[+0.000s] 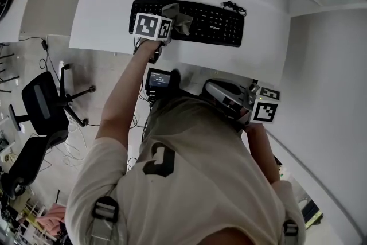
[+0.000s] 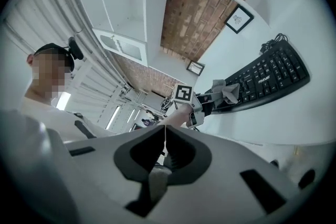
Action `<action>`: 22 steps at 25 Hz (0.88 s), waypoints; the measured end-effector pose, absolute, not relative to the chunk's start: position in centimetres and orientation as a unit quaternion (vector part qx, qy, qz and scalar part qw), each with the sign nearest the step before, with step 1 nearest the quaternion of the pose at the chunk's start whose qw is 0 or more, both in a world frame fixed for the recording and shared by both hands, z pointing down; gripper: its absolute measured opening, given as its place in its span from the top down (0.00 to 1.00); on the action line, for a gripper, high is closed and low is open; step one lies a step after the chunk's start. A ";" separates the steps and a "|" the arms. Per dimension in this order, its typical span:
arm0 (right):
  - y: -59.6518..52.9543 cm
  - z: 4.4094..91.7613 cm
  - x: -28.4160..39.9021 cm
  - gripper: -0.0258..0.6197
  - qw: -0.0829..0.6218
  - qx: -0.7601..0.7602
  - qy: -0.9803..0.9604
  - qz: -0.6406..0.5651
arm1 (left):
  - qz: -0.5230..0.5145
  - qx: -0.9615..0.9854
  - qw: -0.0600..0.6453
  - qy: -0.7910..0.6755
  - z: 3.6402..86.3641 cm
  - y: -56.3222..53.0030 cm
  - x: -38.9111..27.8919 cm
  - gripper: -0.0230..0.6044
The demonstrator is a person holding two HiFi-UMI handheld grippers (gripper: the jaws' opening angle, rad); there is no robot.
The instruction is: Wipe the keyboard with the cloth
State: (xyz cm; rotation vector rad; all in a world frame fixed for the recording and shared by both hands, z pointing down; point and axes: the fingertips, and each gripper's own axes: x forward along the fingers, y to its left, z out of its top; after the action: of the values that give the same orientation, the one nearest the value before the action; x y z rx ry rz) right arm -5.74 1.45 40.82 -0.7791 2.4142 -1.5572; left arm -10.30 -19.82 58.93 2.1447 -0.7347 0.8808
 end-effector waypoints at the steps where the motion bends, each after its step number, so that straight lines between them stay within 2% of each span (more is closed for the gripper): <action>1: 1.5 40.9 -5.4 0.95 0.079 -0.262 0.811 -0.517 | 0.341 0.828 0.347 -0.278 59.0 -19.5 -9.4 0.95; 22: 8.5 39.9 9.2 0.95 0.139 -0.298 0.800 -0.503 | 0.362 0.834 0.370 -0.190 59.2 -11.6 13.2 0.95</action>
State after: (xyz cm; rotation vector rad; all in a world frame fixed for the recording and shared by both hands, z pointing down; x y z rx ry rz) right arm 9.25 8.54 39.94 -0.8615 2.3114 -1.4533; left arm 13.19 -11.62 59.17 2.1409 -0.4863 0.9294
